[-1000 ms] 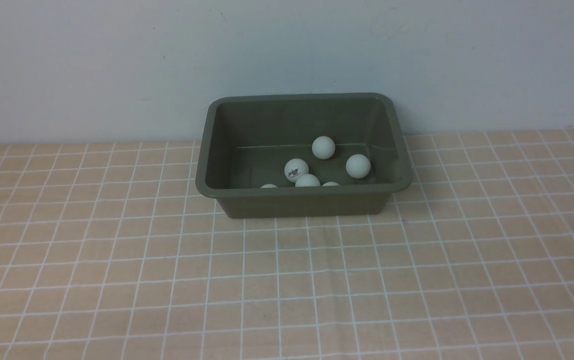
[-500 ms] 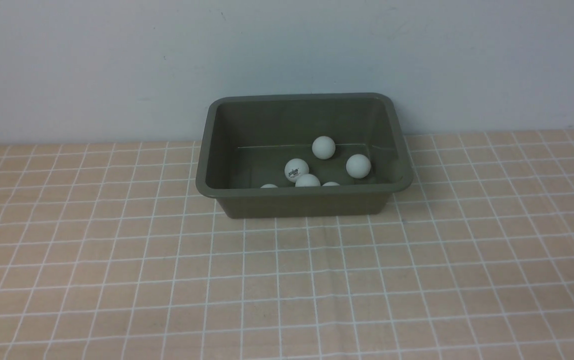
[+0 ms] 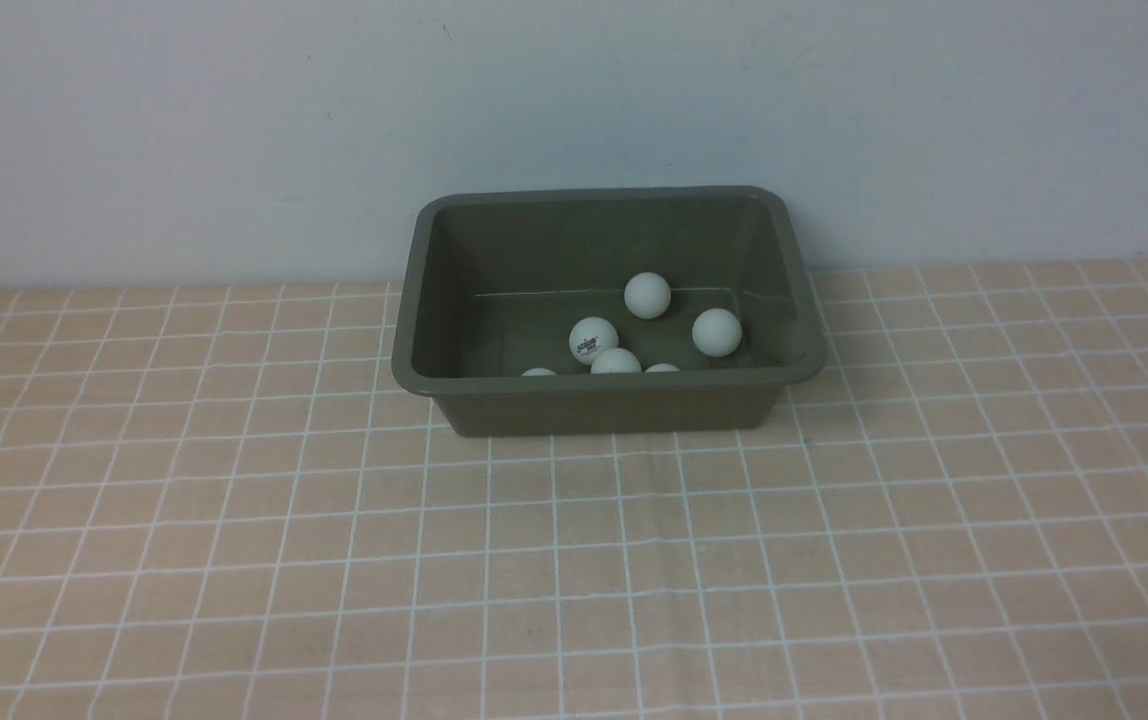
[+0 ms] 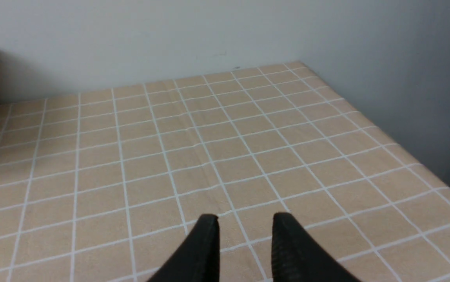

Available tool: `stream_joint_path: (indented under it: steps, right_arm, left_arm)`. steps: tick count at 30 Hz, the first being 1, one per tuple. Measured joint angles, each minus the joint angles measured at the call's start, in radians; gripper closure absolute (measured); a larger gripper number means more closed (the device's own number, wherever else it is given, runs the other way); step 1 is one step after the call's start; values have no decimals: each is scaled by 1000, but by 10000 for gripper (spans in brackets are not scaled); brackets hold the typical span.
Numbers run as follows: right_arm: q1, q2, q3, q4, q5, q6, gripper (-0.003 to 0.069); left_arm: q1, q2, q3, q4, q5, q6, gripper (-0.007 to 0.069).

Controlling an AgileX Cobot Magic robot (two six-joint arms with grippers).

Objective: Put the table tennis balls into the box on the light coffee tablecloth.

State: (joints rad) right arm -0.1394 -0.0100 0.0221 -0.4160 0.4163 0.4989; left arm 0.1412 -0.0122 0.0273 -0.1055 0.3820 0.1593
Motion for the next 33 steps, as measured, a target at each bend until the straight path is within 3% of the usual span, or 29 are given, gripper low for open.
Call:
stream_joint_path:
  steps: [6, 17, 26, 33]
  right_arm:
    - [71, 0, 0, -1, 9, 1, 477]
    - [76, 0, 0, 43, 12, -6, 477]
    - [76, 0, -1, 326, -6, -397, 477]
    - [76, 0, -1, 367, -7, -507, 477]
  left_arm:
    - [0, 0, 0, 0, 0, 0, 452]
    - [0, 0, 0, 1, 0, 0, 452]
    - [0, 0, 0, 1, 0, 0, 452]
    - [0, 0, 0, 0, 0, 0, 452]
